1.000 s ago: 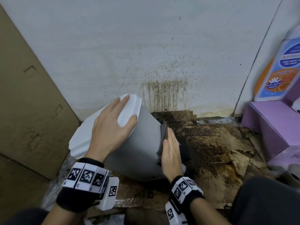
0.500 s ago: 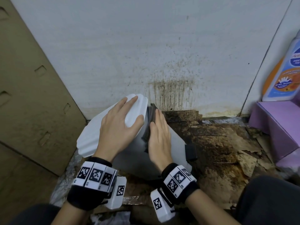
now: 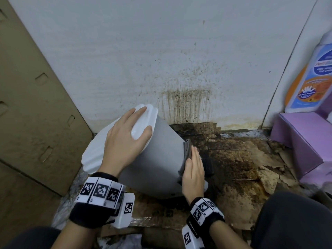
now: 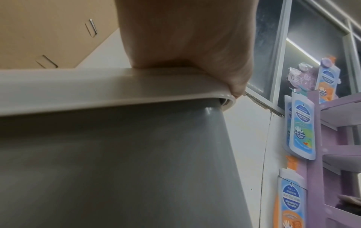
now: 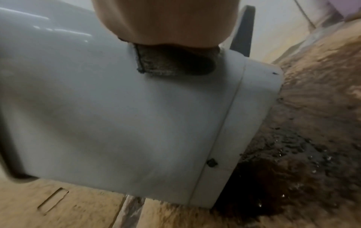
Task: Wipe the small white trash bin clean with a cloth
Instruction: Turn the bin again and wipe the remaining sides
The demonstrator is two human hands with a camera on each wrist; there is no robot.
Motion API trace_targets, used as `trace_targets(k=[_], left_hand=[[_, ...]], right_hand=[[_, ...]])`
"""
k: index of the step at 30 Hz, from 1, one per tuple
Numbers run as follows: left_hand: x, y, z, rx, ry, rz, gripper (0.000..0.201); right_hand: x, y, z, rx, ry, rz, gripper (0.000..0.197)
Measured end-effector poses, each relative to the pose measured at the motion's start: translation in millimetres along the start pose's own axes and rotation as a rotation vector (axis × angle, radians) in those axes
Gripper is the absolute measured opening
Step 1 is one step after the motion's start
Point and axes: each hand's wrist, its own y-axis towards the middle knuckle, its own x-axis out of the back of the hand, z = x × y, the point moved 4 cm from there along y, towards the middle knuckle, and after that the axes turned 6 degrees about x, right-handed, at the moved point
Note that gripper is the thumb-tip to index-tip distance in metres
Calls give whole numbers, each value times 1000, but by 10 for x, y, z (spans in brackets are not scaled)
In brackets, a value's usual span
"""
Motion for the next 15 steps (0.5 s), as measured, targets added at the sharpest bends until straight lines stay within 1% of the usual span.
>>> trace_targets(k=[4,11,13,15], left_hand=[[11,4,24,23,-13,-2,60],[20,-20,13,-2,-7,-5,59],[40,-18,36,3,-3,5,58],[66,-2,60,0,7,15,54]], right_hand=[[-7,-41,-43,-24,5,-20,66],[-62,-98,-18,-120,-20,-102,68],[-73,-53,6,-115,-28,-89,71],[-73,47,17,-99,-38,-26,69]])
